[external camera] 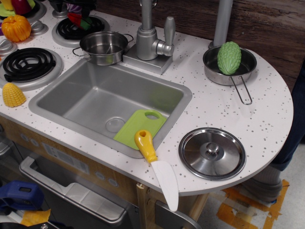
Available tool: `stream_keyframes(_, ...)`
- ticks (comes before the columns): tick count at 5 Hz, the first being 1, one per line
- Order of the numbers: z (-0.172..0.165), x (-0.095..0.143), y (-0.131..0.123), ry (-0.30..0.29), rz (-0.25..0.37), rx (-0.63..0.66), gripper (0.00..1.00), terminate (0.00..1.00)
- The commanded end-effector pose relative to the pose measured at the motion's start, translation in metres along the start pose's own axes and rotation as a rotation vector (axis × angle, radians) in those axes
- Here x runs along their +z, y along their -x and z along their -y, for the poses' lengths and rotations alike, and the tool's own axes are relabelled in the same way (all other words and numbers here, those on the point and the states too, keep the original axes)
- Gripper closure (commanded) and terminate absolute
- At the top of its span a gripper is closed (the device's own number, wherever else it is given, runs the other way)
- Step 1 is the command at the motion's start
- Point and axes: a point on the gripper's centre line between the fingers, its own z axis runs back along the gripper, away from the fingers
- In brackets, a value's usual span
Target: Put pepper in pot or pan
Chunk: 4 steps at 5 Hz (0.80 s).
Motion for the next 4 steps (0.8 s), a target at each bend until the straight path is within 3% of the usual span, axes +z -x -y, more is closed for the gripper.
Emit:
stream_keyframes(1, 0.0, 0.0, 0.0, 0.0, 0.0, 0.0, 0.0, 0.0)
stream_keyframes(2, -0.004, 0.0, -0.006, 0.017, -0.009, -0.023, 0.0, 0.0)
stream_keyframes(4, -0.007, 0.007, -0.023, -0.006, 0.03, -0.053, 0.0, 0.0)
